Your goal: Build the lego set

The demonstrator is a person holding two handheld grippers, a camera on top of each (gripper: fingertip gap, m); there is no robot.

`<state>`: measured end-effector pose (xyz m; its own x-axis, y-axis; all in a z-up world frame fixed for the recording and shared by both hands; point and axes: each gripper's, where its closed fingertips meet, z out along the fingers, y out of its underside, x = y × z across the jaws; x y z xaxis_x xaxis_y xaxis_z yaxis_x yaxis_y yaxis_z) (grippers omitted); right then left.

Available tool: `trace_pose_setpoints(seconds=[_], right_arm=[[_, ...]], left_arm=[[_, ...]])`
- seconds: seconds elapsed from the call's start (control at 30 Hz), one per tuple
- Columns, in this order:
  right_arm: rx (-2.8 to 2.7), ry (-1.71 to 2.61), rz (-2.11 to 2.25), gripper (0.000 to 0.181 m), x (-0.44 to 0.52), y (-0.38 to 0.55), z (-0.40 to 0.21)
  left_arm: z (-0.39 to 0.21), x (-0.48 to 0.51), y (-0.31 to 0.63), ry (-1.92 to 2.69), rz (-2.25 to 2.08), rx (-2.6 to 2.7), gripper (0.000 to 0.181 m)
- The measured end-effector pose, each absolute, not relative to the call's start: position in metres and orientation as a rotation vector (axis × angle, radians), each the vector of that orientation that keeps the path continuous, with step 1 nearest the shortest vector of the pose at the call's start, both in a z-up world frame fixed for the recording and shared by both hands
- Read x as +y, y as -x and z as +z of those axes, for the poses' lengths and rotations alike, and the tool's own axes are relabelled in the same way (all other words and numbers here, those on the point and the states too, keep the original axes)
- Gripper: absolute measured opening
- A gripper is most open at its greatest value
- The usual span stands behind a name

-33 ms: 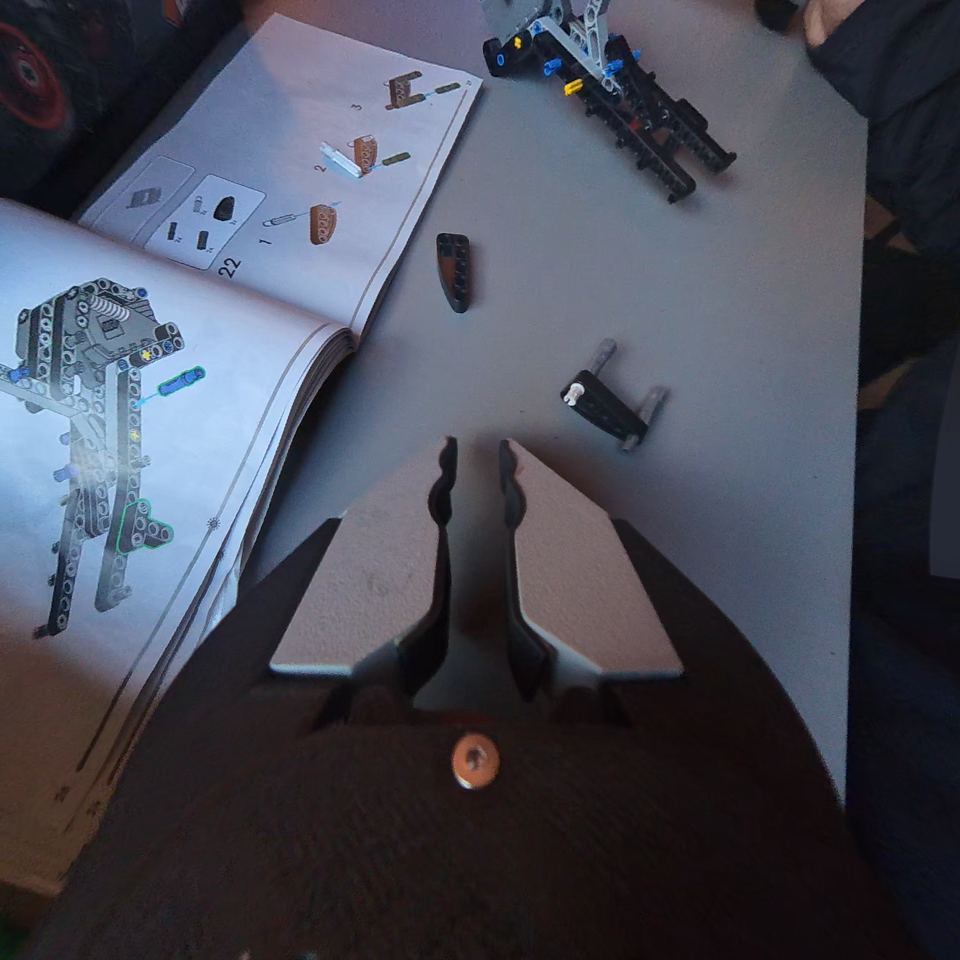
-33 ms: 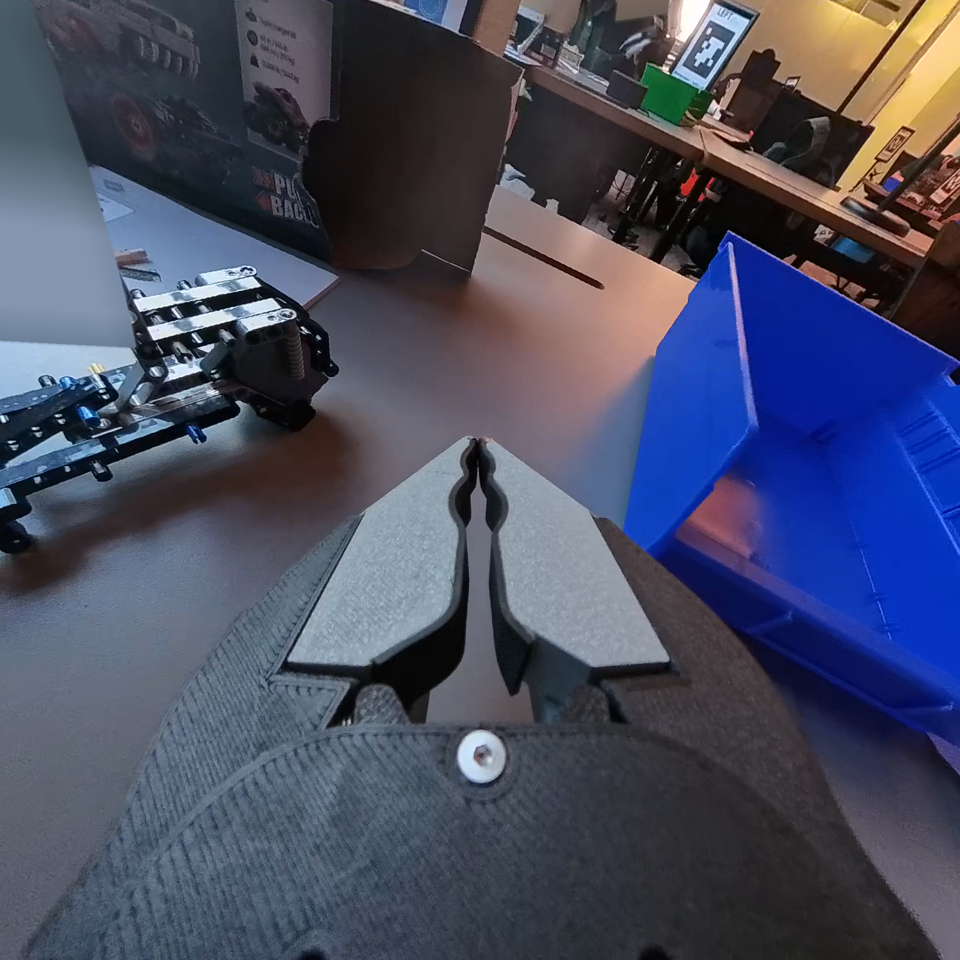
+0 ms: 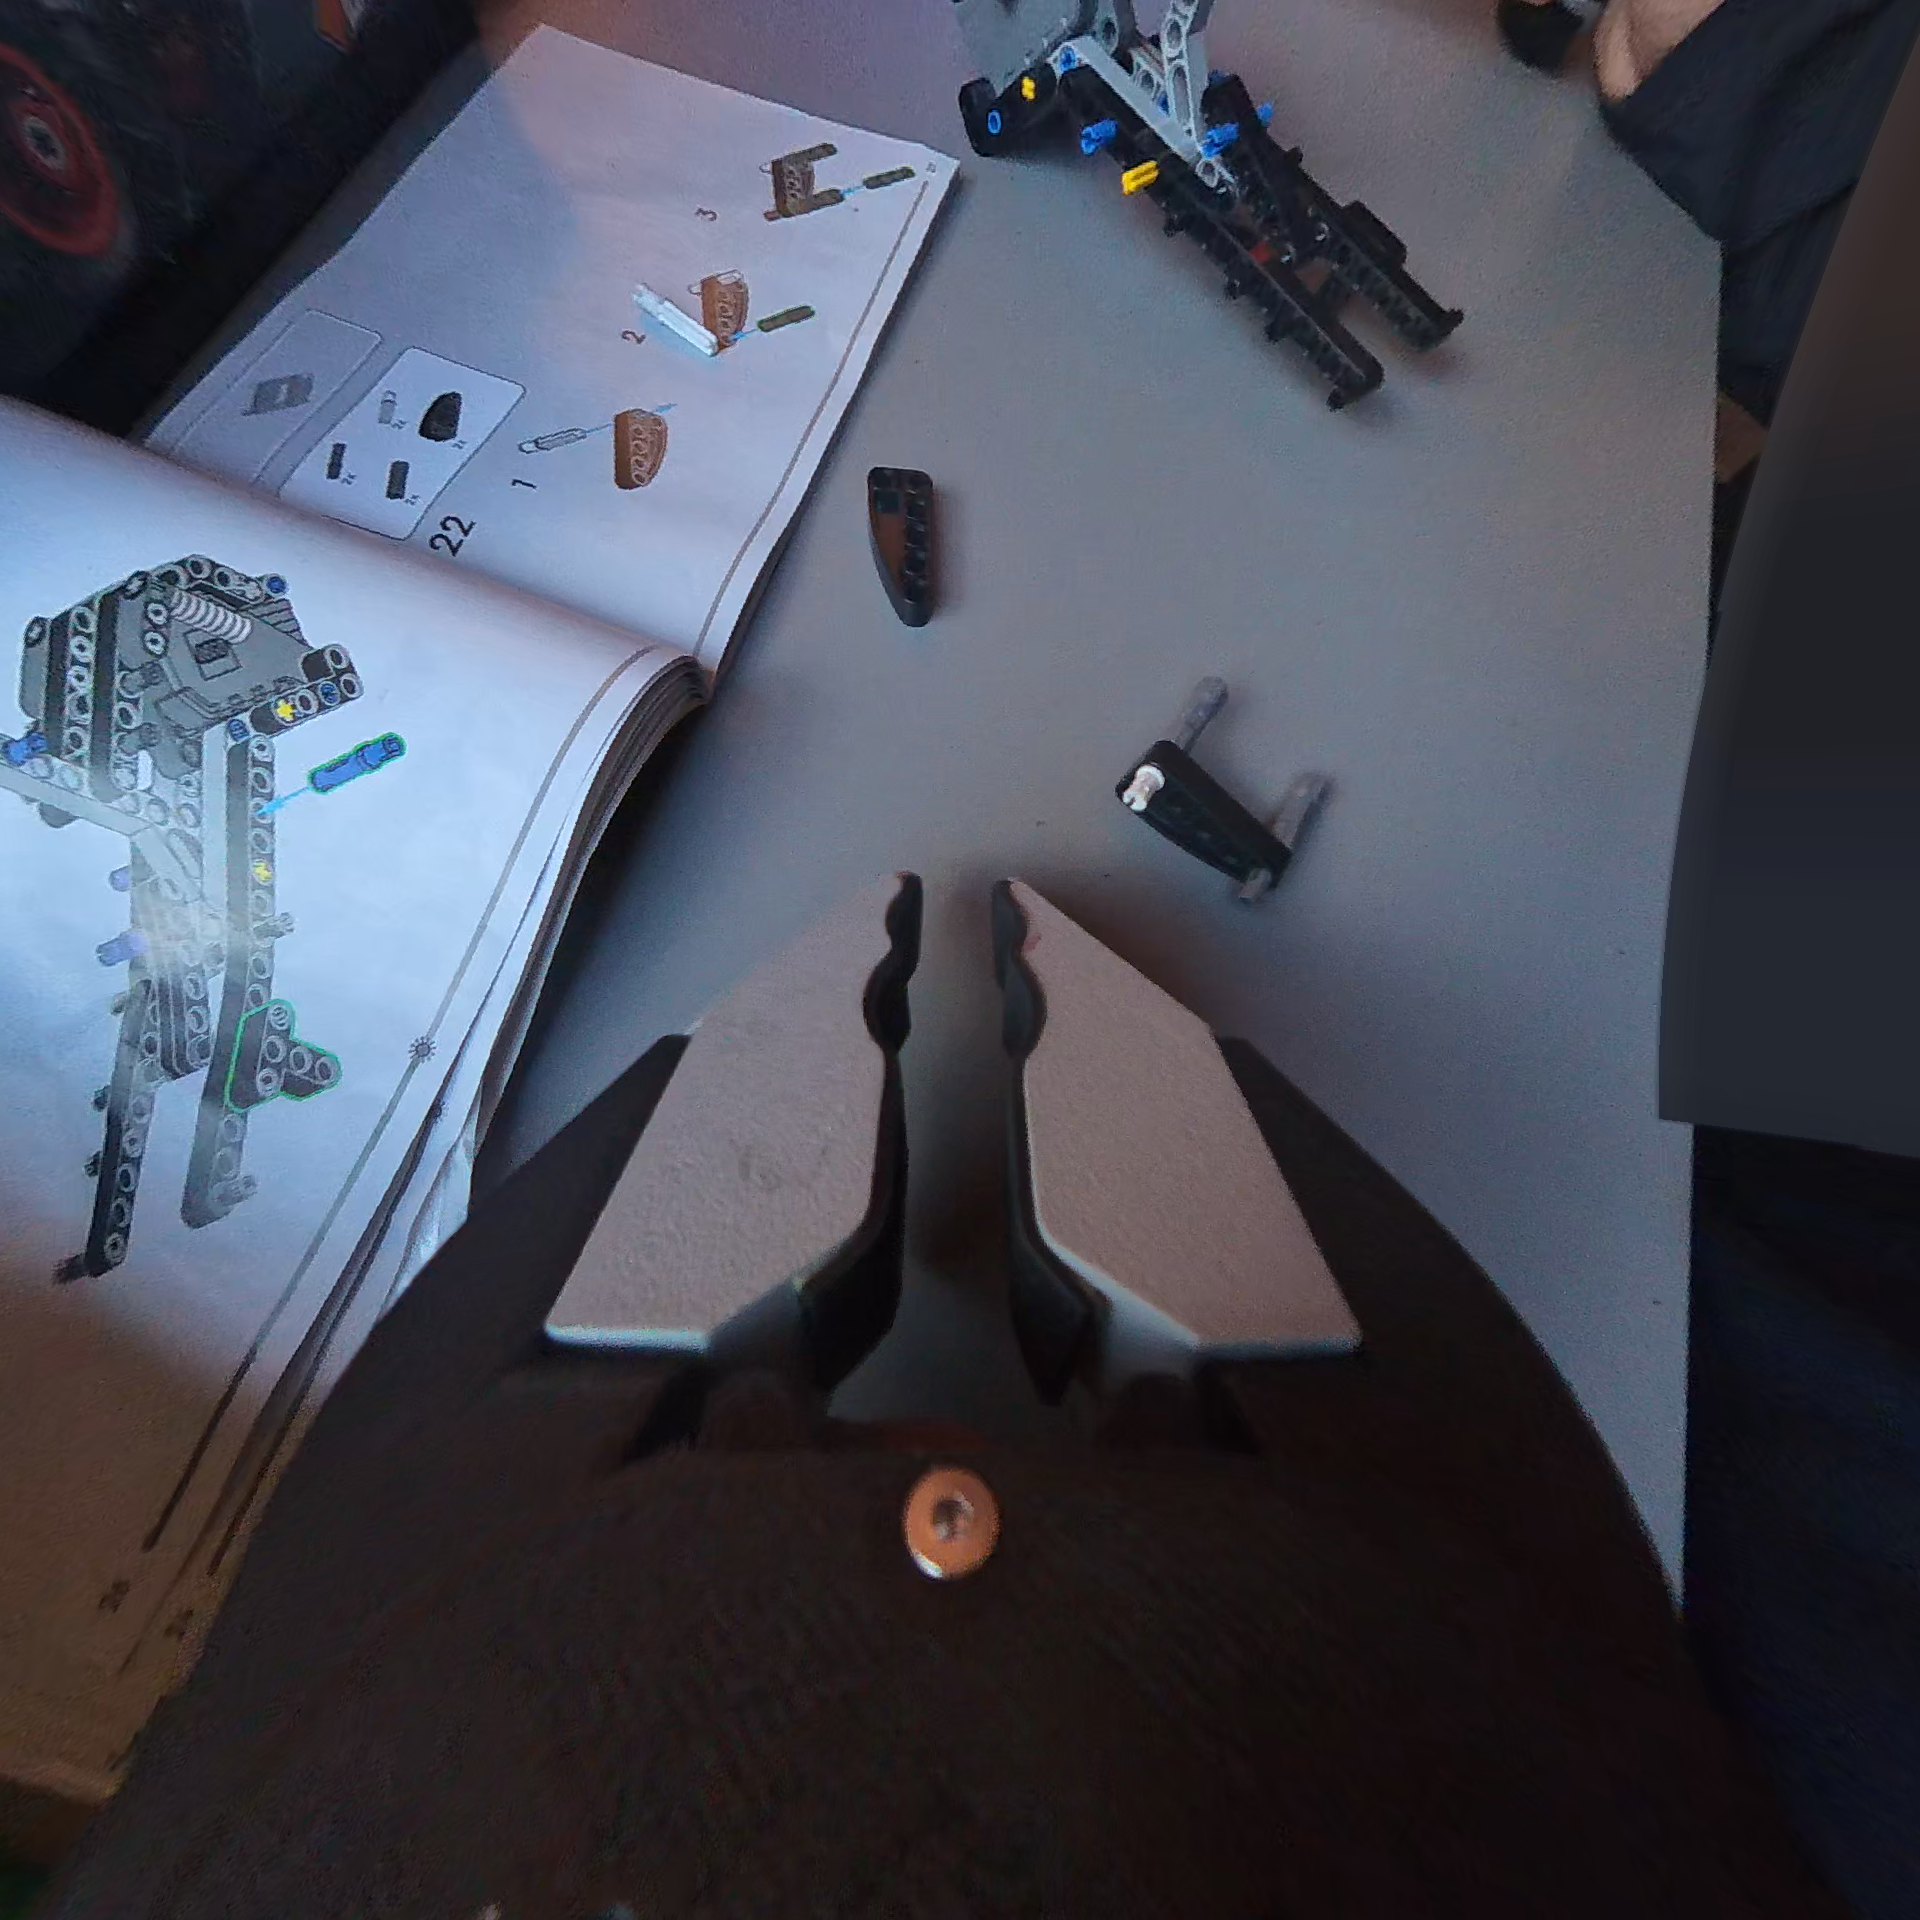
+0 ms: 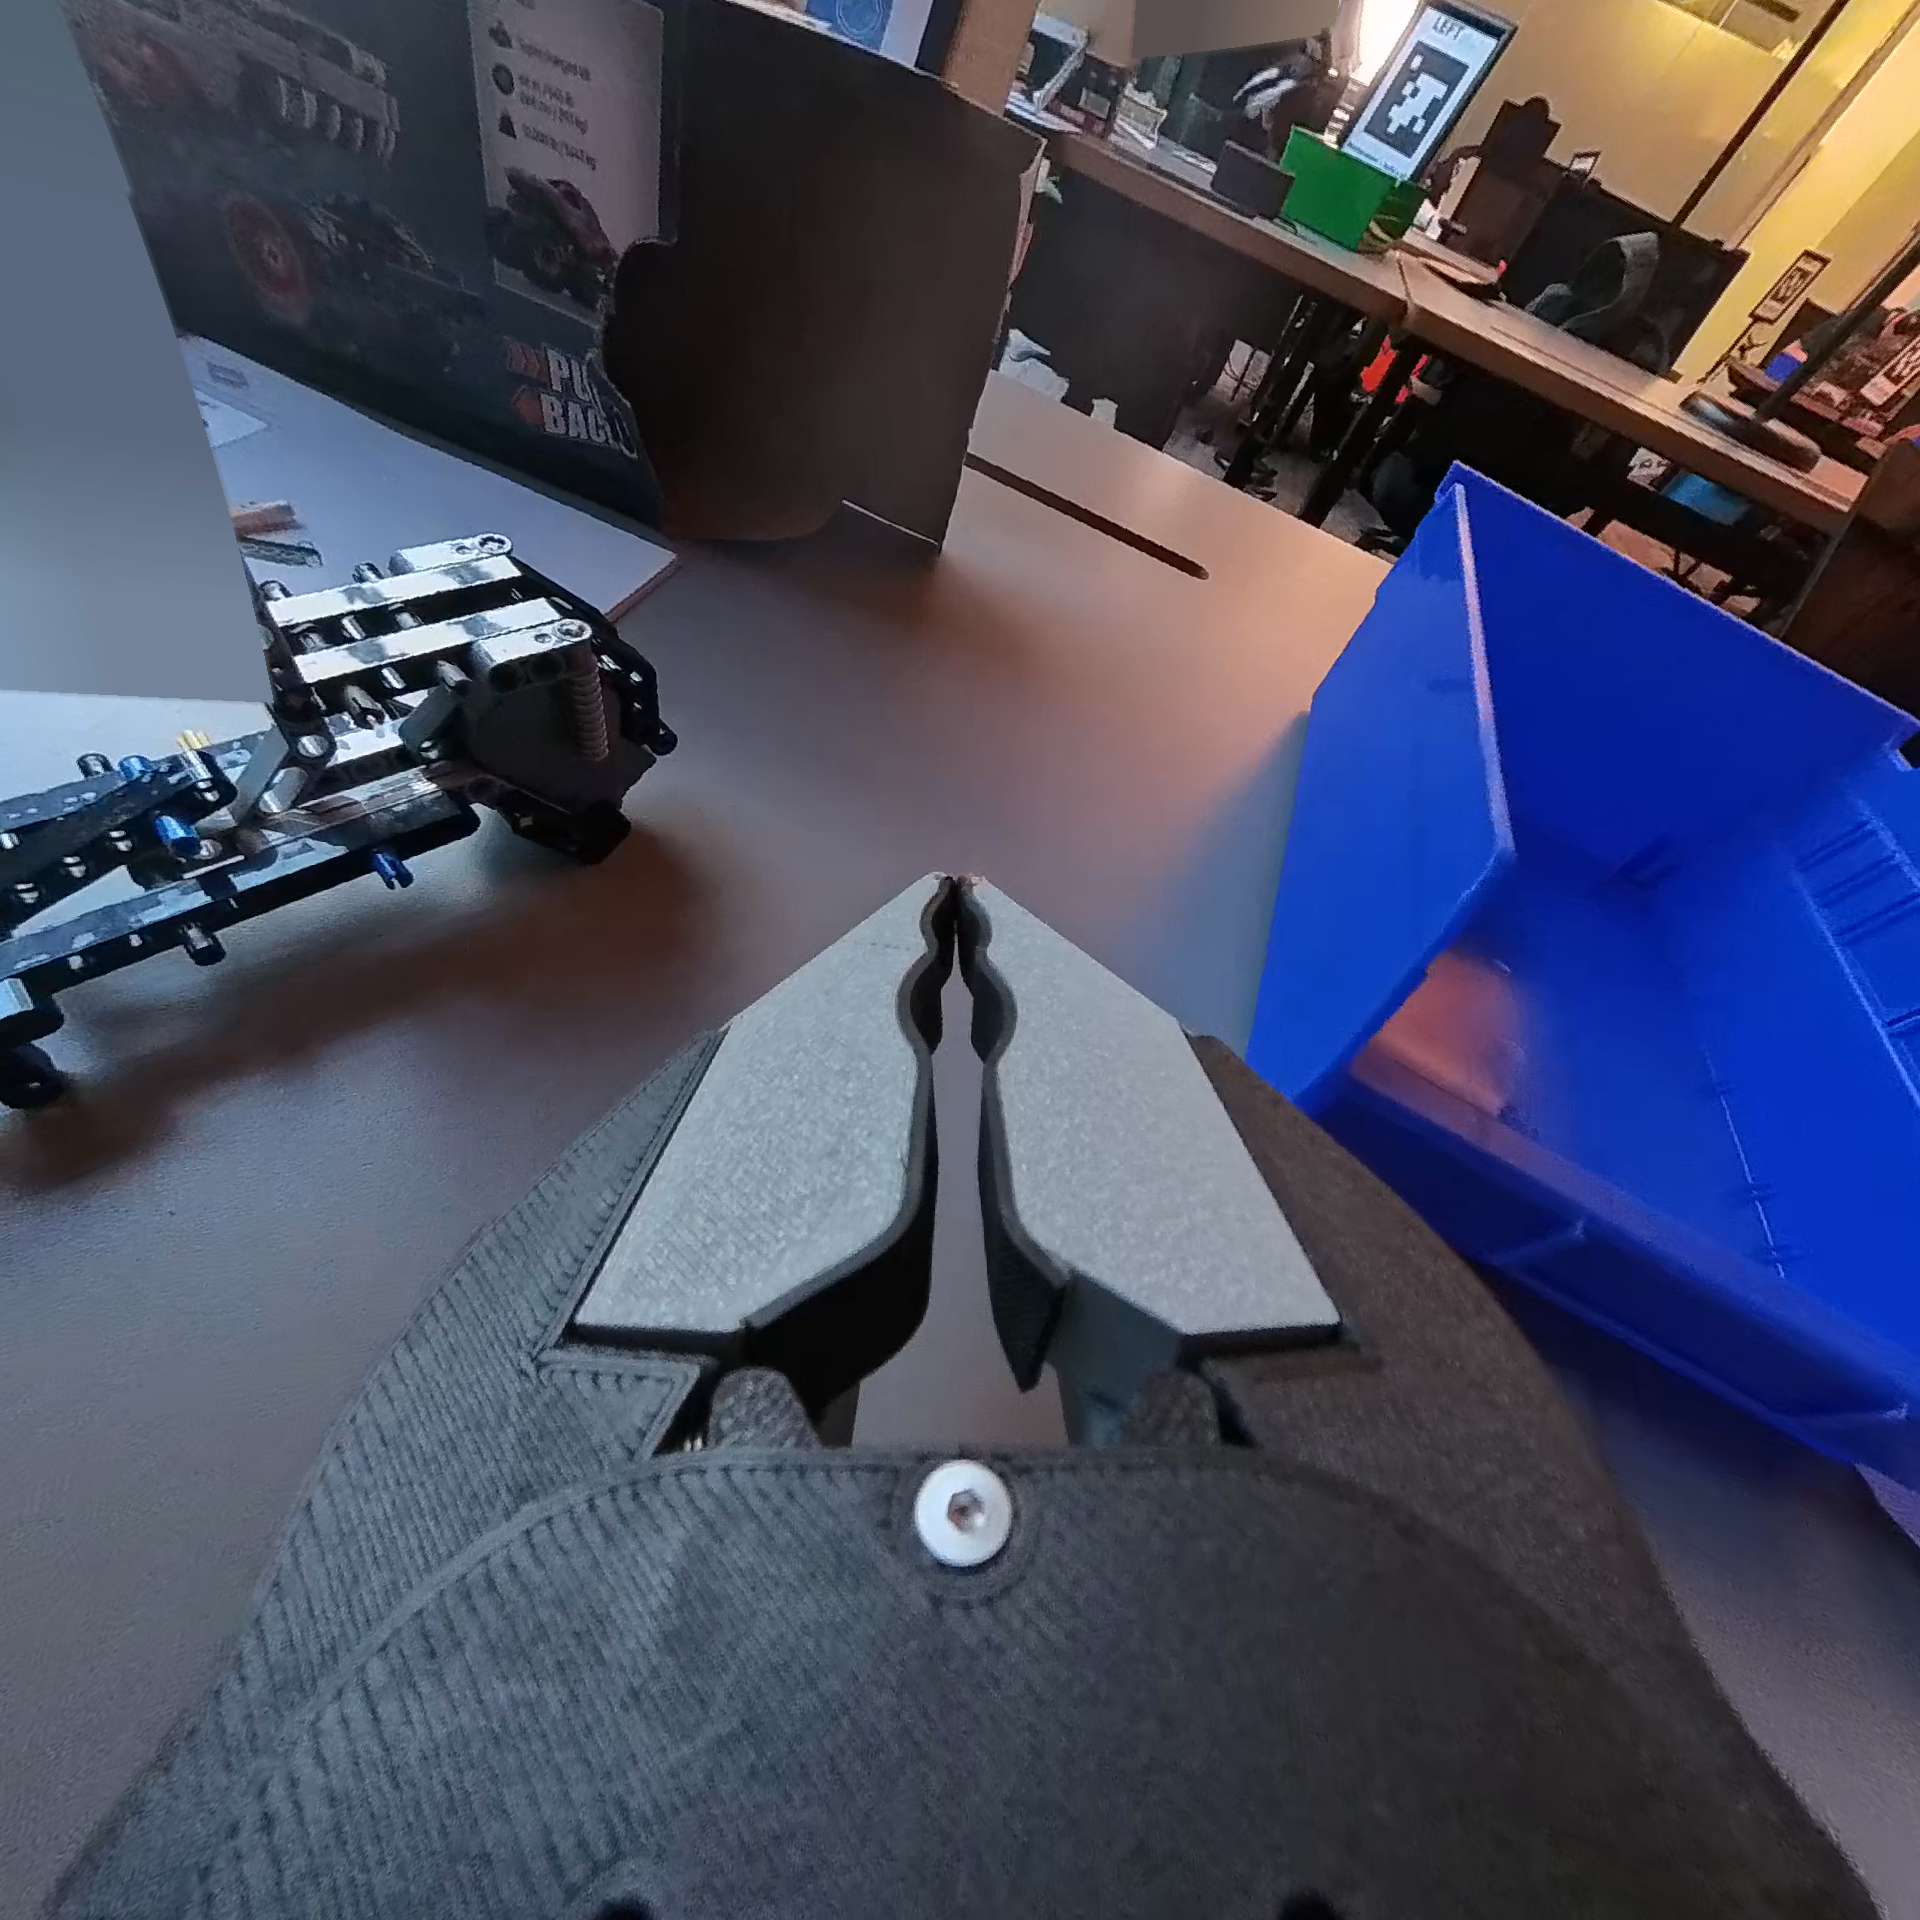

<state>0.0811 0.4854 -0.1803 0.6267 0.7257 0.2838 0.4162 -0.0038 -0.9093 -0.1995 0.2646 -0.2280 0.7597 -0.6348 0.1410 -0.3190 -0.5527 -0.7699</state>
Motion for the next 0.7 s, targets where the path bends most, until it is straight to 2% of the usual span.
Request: trace_pose_setpoints(seconds=[0.13, 0.43, 0.7], right_arm=[[-0.964, 1.624, 0.316, 0.000, 0.4847, -0.0806, -0.1798], [-0.939, 1.624, 0.343, 0.000, 0.4855, -0.0824, -0.1771], [-0.931, 1.602, 0.345, 0.000, 0.4856, -0.0824, -0.1740]], left_arm=[[-0.2290, 0.2620, 0.1965, 2.189, -0.564, 0.732, 0.000], [-0.2329, 0.2636, 0.1975, 2.240, -0.662, 0.681, 0.000], [-0.2355, 0.2633, 0.1960, 2.234, -0.582, 0.733, 0.000]])
